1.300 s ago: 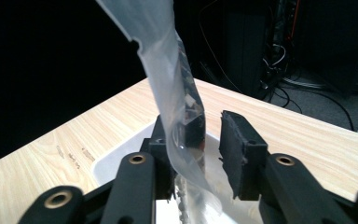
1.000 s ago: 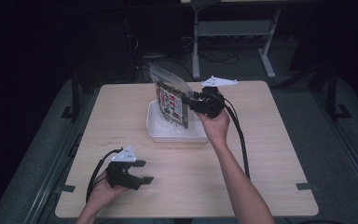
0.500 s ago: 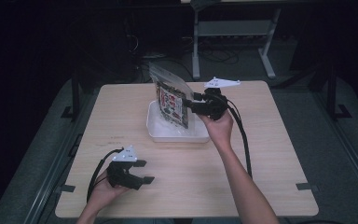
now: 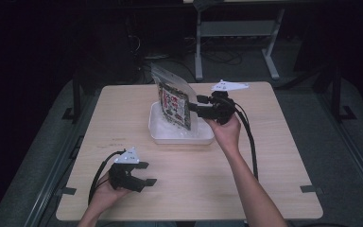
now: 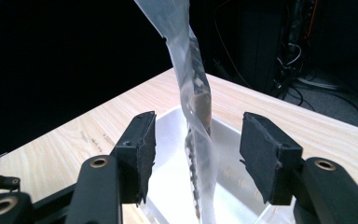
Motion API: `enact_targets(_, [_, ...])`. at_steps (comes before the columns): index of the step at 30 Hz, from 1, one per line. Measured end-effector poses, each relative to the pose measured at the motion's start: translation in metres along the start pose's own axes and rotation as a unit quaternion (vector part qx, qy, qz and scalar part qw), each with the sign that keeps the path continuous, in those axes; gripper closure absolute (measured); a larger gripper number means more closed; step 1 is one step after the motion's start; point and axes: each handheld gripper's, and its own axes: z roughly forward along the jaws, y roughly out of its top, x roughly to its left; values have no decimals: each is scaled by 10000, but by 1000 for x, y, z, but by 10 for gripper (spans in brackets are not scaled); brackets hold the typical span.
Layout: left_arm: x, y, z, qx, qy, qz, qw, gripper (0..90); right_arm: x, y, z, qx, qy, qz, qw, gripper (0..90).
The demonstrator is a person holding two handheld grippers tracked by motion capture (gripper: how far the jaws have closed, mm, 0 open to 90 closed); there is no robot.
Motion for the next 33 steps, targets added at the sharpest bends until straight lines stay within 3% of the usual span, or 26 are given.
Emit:
enact_targets(14, [0, 0, 0, 23, 10, -5, 10000, 265, -7, -12, -18, 52, 68, 126, 9999, 407])
enact_targets(33, [0, 0, 2, 48, 22, 5, 10000, 262, -6, -38, -53, 235, 162, 169, 9994, 382])
